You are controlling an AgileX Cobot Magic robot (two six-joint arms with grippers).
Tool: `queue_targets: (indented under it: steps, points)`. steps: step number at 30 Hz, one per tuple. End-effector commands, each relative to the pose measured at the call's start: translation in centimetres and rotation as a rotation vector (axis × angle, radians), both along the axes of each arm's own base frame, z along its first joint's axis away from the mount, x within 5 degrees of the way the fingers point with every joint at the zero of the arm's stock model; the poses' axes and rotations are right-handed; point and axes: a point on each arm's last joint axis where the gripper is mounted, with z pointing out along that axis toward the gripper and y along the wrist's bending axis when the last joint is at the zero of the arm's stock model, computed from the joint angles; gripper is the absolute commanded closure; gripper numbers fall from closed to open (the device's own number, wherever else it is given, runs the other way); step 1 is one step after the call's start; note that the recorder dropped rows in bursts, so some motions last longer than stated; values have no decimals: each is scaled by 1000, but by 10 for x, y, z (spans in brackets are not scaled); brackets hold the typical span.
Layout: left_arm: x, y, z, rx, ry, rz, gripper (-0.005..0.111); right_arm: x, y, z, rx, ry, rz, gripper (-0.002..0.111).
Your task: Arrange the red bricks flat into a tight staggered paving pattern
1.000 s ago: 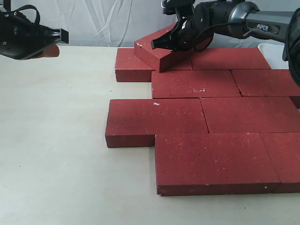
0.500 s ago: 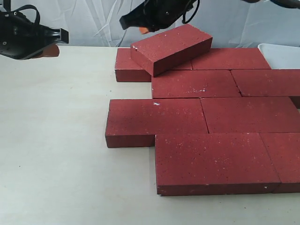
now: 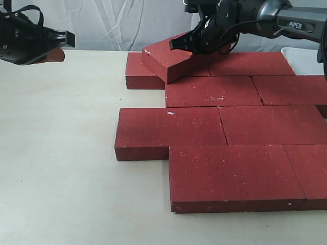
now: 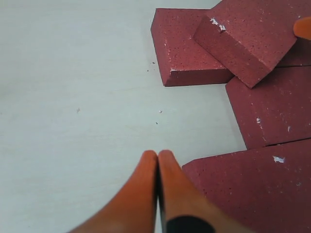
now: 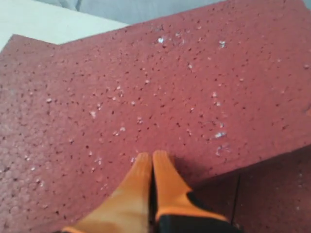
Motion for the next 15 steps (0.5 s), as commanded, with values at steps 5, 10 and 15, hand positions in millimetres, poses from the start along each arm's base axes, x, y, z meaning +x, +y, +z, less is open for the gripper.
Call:
queue_targets:
  steps: [5,10,15]
  points:
    - [-1,-2,4,-29,-11,9,107,-37,28,8,30,237,272,109]
    - [-2,-3,4,-33,-4,7,107,-75,50,56,108,318,461,109]
    - [-2,-3,4,-33,-4,7,107,-73,24,113,28,81,371,109]
